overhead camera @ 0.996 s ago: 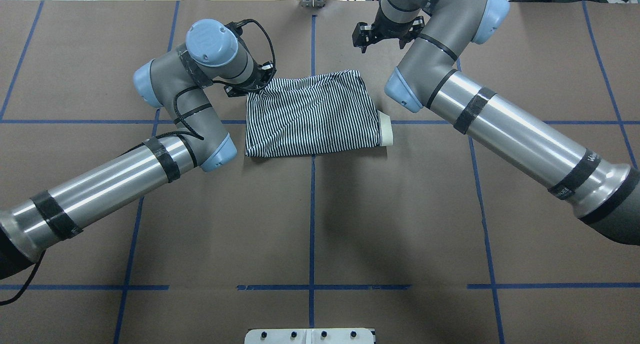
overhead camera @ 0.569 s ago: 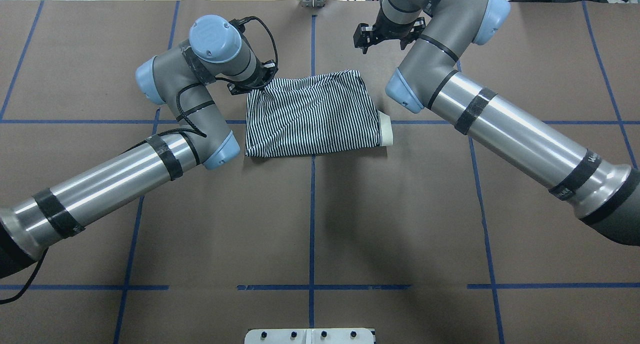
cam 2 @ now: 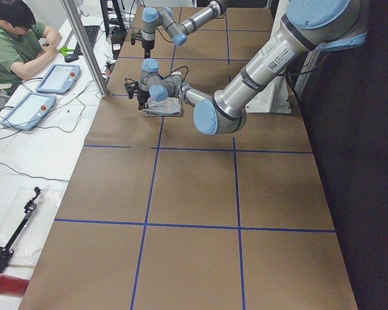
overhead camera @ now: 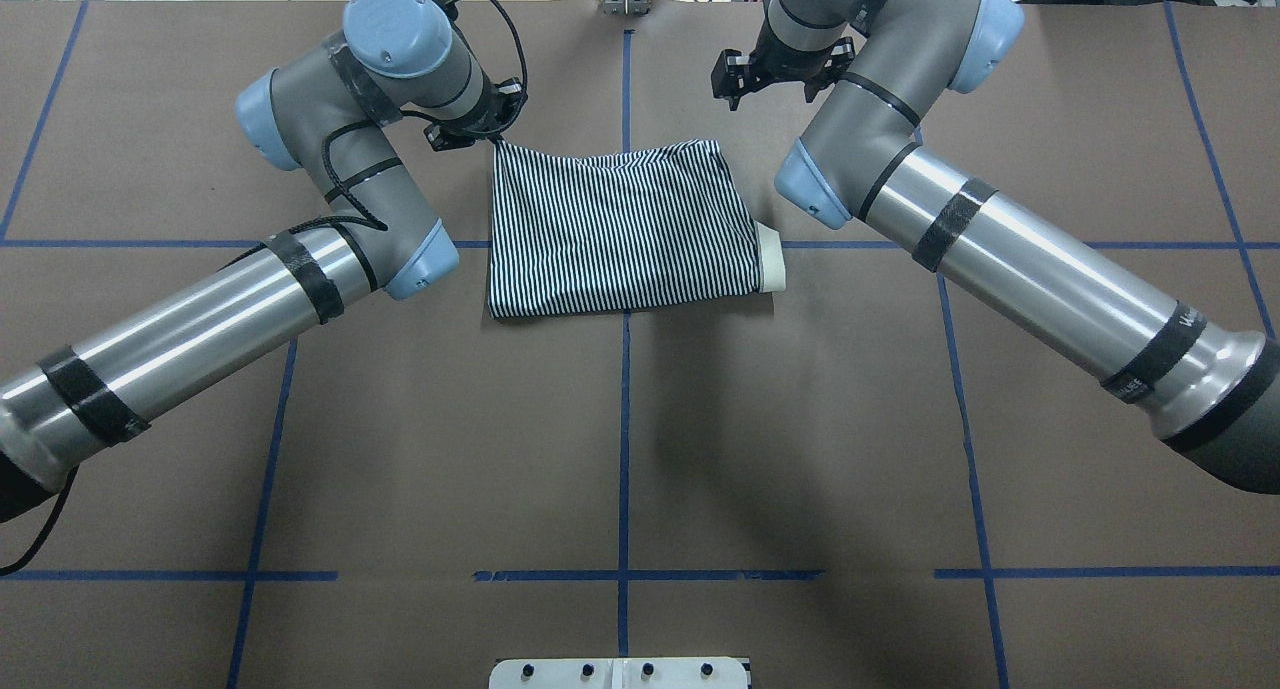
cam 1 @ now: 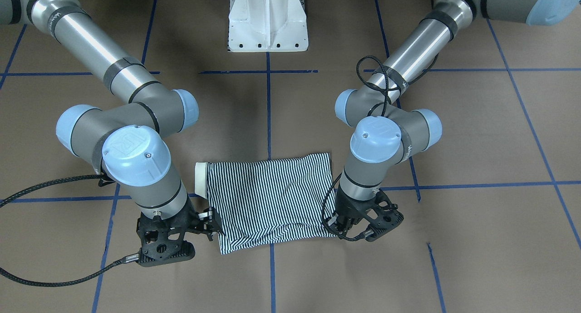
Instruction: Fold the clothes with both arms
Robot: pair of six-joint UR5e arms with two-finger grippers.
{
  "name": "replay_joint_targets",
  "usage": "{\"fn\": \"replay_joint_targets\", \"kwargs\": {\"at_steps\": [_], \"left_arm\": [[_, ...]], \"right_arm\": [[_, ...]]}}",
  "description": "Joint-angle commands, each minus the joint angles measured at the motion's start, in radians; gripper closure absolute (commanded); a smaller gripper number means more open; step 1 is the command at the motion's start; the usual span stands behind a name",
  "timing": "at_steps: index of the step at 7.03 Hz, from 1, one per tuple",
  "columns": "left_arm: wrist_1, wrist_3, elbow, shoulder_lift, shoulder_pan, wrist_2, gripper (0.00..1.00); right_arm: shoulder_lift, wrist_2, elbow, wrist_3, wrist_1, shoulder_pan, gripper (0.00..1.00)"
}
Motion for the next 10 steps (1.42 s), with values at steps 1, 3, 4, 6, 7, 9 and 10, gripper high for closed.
{"fn": "replay_joint_targets", "kwargs": {"at_steps": [1,3,4,6,7,9,10], "left_arm": [[0.001,0.003,0.000,0.002,-0.008,0.000,1.00],[-0.002,0.003,0.000,0.004,-0.007,0.001,0.23],[-0.002,0.006,-0.008,0.004,-0.004,0.002,0.00],[0.047,0.111,-0.101,0.045,-0.031,-0.006,0.00],[0.110,0.216,-0.268,0.155,-0.069,-0.076,0.00],[0.246,0.455,-0.589,0.373,-0.134,-0.089,0.00],[0.274,0.592,-0.648,0.428,-0.175,-0.097,0.00]], "right_arm": [[-0.003,0.000,-0.001,-0.001,0.000,0.000,0.00],[-0.003,0.000,0.000,-0.001,0.000,0.001,0.00],[-0.003,0.000,0.000,-0.009,0.002,0.006,0.00],[-0.027,0.064,0.028,-0.013,-0.006,0.053,0.00],[-0.108,0.174,0.101,-0.019,-0.009,0.117,0.00],[-0.327,0.344,0.268,-0.129,-0.012,0.282,0.00],[-0.408,0.423,0.281,-0.277,-0.012,0.373,0.00]]}}
